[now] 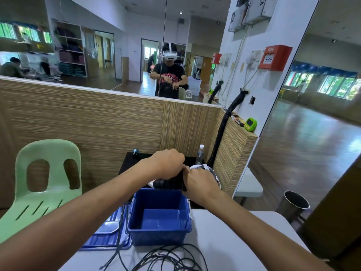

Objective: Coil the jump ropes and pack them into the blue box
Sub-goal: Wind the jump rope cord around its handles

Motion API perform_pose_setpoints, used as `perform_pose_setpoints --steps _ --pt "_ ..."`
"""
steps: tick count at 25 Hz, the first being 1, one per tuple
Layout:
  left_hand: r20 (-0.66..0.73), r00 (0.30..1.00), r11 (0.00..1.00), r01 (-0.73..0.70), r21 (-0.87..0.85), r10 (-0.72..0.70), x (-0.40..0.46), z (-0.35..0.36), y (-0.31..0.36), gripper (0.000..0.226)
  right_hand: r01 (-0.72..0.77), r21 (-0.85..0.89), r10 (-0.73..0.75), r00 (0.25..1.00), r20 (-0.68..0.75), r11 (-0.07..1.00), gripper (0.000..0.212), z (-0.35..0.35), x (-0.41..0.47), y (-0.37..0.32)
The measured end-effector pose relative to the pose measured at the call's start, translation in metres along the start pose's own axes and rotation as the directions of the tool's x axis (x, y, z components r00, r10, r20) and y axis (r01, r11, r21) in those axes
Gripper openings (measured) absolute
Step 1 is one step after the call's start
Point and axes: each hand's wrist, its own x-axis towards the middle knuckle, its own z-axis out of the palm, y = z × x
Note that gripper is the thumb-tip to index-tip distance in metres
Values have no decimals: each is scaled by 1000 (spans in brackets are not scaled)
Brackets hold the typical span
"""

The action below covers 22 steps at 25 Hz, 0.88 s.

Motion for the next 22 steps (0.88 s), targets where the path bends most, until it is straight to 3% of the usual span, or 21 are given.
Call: perform_pose_setpoints --steps 4,8,10,13,15,18,20,22 --pt "4 1000 1000 -22 -4 22 -5 -3 -3 23 -81 37 83 995 -47 996 35 0 5 -3" --pt "60 998 985 -7 -171 18 -3 -18 -29 26 21 69 -15 996 -86 997 51 3 -5 -13" --pt "65 997 959 56 -279 -39 0 -20 -25 27 2 45 4 993 -115 999 64 7 -4 -18" --pt "71 955 781 278 -559 -289 0 -6 -4 31 -172 49 178 971 -157 984 52 22 5 -18" --pt "-2 903 661 313 -682 -430 -4 5 15 31 -275 48 279 941 -193 960 36 20 16 -16" --pt "-126 780 454 217 -864 -612 -20 17 40 24 -315 101 331 914 -235 944 28 4 27 -11" --pt "-115 745 299 117 -947 -657 -33 25 47 26 -304 121 325 915 -238 945 26 -4 30 -10" --pt "-104 740 218 59 -974 -664 -43 34 51 32 -280 148 309 921 -239 949 26 -8 30 -10"
